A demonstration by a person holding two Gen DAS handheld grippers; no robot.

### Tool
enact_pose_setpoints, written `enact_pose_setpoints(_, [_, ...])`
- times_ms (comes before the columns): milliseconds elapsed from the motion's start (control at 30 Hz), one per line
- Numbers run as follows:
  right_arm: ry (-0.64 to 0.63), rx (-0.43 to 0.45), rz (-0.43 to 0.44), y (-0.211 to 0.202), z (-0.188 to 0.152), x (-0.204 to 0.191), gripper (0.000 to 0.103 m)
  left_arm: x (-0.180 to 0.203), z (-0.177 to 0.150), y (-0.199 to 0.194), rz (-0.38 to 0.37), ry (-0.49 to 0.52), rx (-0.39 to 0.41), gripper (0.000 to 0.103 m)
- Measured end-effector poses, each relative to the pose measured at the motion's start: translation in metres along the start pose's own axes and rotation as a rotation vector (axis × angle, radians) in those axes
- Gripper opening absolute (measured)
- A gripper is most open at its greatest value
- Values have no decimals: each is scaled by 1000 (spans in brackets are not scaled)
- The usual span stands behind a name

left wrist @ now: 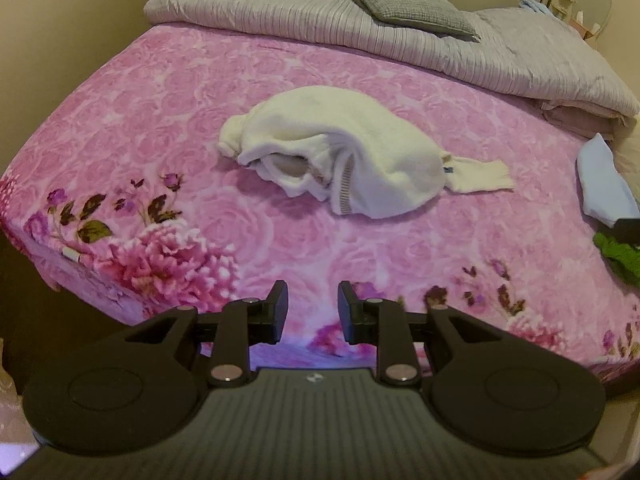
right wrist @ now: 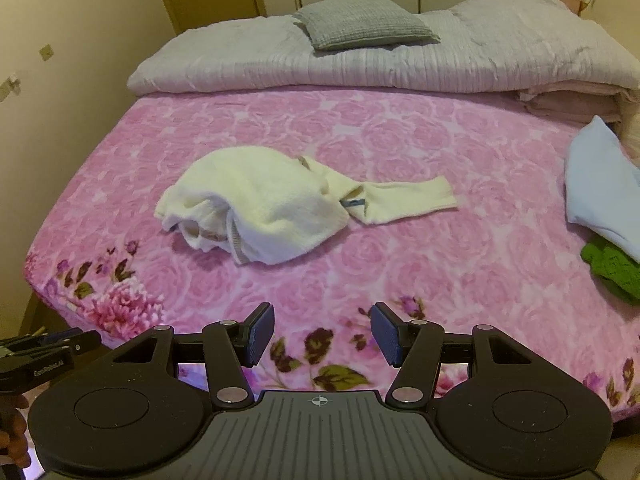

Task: Fold clothes
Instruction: 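Lower the cream sweater onto the open bed and open both grippers, then grasp the sweater sleeve with the right gripper while the left gripper grasps the body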

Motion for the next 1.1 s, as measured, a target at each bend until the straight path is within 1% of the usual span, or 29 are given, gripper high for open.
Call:
enact_pose_setpoints(200, [31, 10, -58, 6, 3, -20, 58, -39, 5, 31, -36, -14, -19, 22])
enact_pose_setpoints(300, [54, 23, -78, 7, 3, -29, 58, -47, 9, 34, -71, -9, 1, 22])
enact_pose_setpoints(400, [76, 32, -94, 9, 3, -35, 58, -44, 13, 25, -111, 31, 45, 22])
enact_pose_setpoints(500, [99, 31, -104, 13, 2, -39, 58, -28, 17, 10, -136, 103, 90, 22])
enact_pose_setpoints(567, [110, 25, -106, 16, 2, -41, 58, -21, 19, 2, -150, 133, 112, 23])
enact_pose_setpoints(700, [119, 9, -111, 25, 3, -44, 58, -9, 26, -4, -188, 151, 118, 25])
enact_pose_setpoints(900, [124, -22, -112, 47, 12, -34, 58, 9, 40, 7, -192, 157, 113, 25])
enact_pose_setpoints(1033, [121, -25, -98, 65, 20, -19, 58, 16, 46, 18, -175, 197, 145, 25])
enact_pose_setpoints(1100, [112, -16, -87, 73, 25, -9, 58, 24, 47, 26, -154, 231, 163, 29])
Point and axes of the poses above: each gripper's, at about its wrist camera, not at the fingertips, and y roughly the way its jaws point, x to its right, z to its top, the point moved 7 cm from there along y, roughly the way its jaws point, and after that the axes turned 3 degrees about -x, right-handed, at the moved point
